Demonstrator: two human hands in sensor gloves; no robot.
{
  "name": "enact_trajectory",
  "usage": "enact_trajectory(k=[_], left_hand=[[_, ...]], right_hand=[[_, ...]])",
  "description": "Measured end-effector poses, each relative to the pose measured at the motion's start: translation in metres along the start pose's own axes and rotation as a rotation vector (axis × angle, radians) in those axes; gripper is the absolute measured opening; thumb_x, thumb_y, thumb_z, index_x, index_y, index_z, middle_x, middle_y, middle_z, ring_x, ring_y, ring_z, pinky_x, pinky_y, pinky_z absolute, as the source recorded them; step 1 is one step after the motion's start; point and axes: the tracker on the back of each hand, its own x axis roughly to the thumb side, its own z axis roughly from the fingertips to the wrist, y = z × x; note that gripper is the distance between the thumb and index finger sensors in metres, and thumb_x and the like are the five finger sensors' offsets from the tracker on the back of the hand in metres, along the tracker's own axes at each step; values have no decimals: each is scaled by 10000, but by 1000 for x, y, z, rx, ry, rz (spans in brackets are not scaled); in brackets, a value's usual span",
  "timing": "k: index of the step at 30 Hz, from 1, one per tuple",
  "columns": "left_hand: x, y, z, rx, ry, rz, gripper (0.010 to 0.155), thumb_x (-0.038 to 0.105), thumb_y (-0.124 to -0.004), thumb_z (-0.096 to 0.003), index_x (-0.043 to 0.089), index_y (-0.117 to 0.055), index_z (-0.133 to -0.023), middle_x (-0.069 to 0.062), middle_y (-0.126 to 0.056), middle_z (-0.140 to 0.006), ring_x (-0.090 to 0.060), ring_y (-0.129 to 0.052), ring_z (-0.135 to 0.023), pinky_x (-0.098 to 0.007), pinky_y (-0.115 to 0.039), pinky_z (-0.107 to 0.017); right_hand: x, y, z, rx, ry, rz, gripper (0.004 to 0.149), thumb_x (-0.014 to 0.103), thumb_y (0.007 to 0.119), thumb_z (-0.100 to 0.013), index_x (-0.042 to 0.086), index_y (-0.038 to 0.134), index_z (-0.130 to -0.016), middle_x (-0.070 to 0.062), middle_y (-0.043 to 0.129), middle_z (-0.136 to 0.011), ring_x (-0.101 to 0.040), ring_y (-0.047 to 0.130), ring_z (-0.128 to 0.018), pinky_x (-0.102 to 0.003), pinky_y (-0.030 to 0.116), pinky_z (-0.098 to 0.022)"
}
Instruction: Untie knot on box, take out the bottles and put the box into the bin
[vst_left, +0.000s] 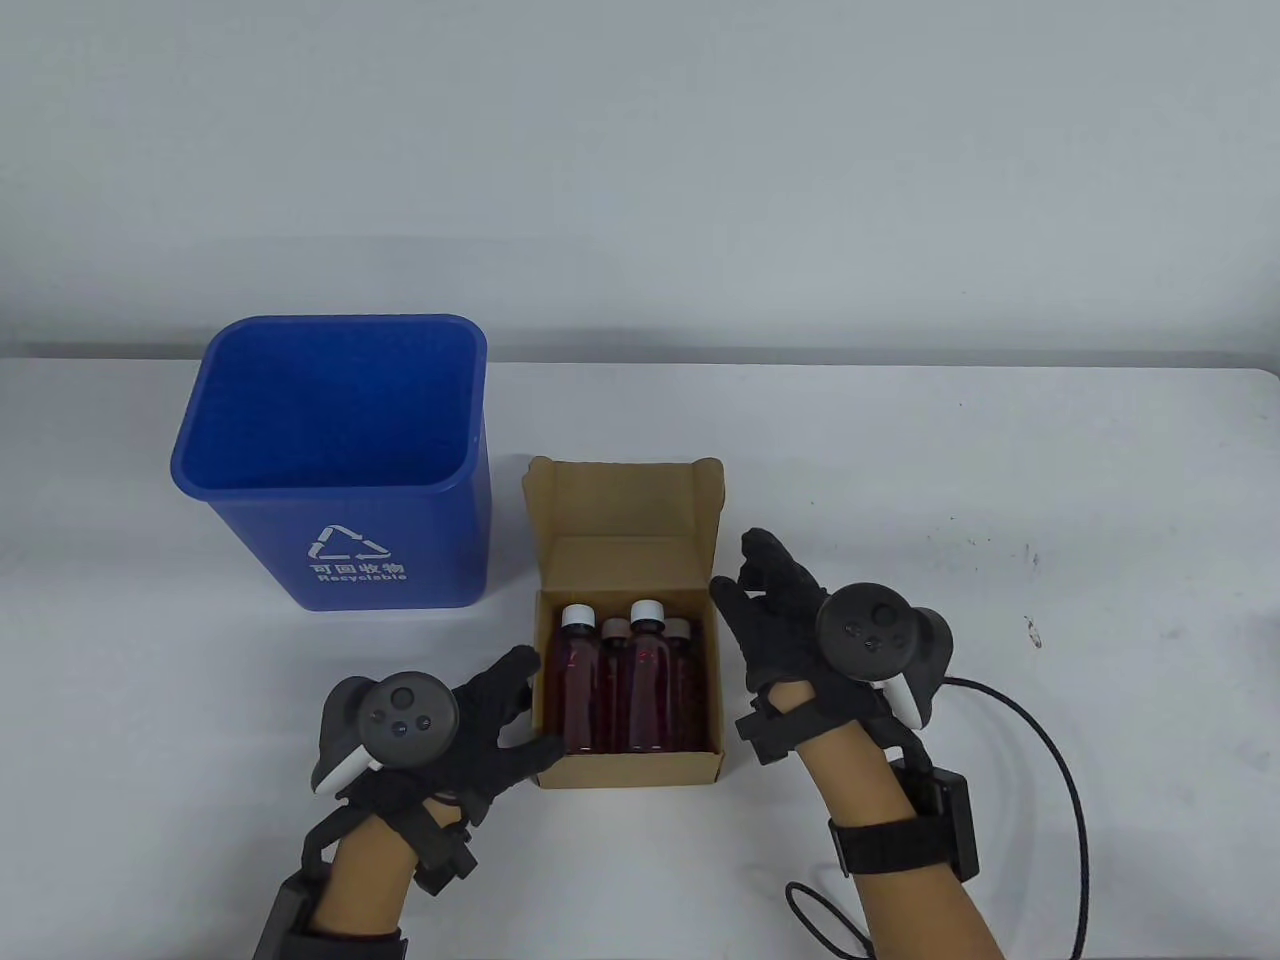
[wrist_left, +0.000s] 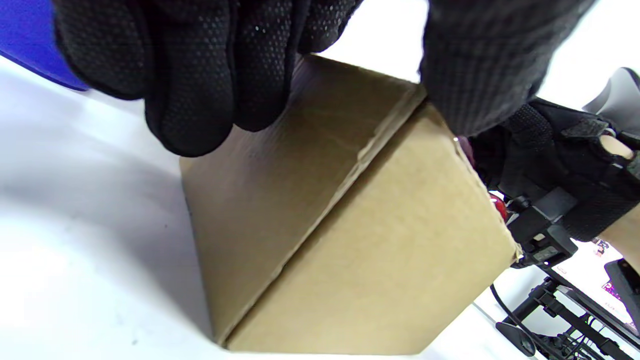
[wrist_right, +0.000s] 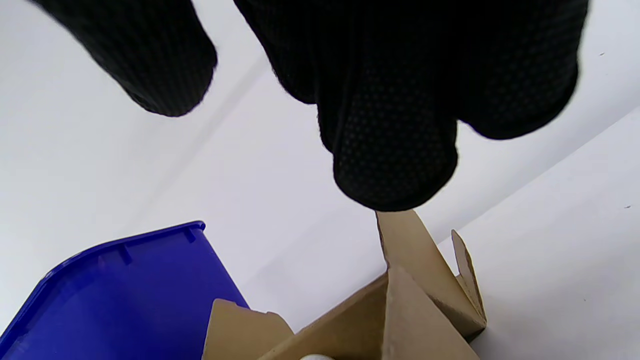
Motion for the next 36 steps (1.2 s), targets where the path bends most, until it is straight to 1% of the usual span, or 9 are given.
enact_trajectory(k=[5, 9, 13, 16, 18, 23, 28, 30, 36], left_hand=[[2, 0, 2, 12, -2, -27, 918, 599, -813, -463, 142, -379, -1129, -187, -700, -1009, -526, -861, -841, -680, -654, -642], [4, -1, 2, 13, -4, -30, 910, 598, -812, -463, 144, -393, -1132, -187, -690, -1023, -530, -845, -856, -690, -640, -647], [5, -1, 3, 16, -3, -40, 905, 596, -811, -464, 147, -401, -1135, -192, -686, -1028, -532, -835, -864, -696, -629, -651], [6, -1, 4, 20, 0, -47, 899, 595, -811, -465, 148, -412, -1136, -191, -677, -1036, -535, -816, -880, -706, -608, -660], [7, -1, 5, 26, 3, -56, 895, 595, -811, -465, 150, -420, -1135, -190, -665, -1044, -538, -800, -891, -711, -596, -664], [7, -1, 7, 35, 5, -66, 893, 599, -810, -464, 149, -429, -1135, -200, -570, -1092, -545, -742, -928, -724, -564, -673], [8, -1, 8, 43, 6, -78, 893, 601, -809, -465, 144, -438, -1137, -209, -487, -1120, -554, -670, -968, -742, -521, -683], [9, -1, 8, 46, 6, -87, 894, 602, -810, -464, 143, -443, -1137, -209, -482, -1123, -557, -657, -975, -747, -508, -686], [12, -1, 9, 50, 6, -110, 892, 601, -812, -465, 127, -465, -1136, -208, -478, -1129, -563, -622, -992, -757, -483, -692]], right_hand=[[14, 2, 5, 52, -24, 46, 650, 493, 752, -489, 30, 693, -941, -207, 810, -866, -327, 1029, -521, -532, 808, -439], [26, 10, 11, 140, -22, 112, 653, 494, 754, -487, 27, 698, -940, -227, 762, -902, -352, 1009, -559, -551, 785, -459], [41, 21, 15, 239, -16, 182, 686, 498, 757, -484, 18, 657, -963, -250, 697, -939, -379, 972, -602, -563, 765, -469], [52, 30, 15, 329, -8, 257, 734, 509, 758, -481, 8, 591, -991, -269, 609, -978, -417, 901, -676, -544, 758, -465], [60, 34, 15, 369, -5, 304, 759, 512, 760, -479, 1, 555, -1003, -274, 560, -994, -439, 846, -721, -538, 739, -478], [78, 47, 13, 482, 36, 407, 822, 519, 760, -478, -14, 457, -1026, -285, 463, -1020, -465, 761, -772, -546, 695, -507], [91, 61, 8, 559, 124, 490, 837, 515, 762, -480, -24, 428, -1026, -292, 440, -1019, -465, 757, -766, -541, 691, -505], [93, 70, 4, 615, 185, 555, 848, 519, 756, -482, -27, 405, -1028, -295, 413, -1024, -465, 746, -773, -540, 687, -510], [95, 90, -7, 685, 330, 630, 861, 522, 751, -483, -36, 383, -1027, -300, 401, -1022, -462, 760, -761, -534, 692, -506]])
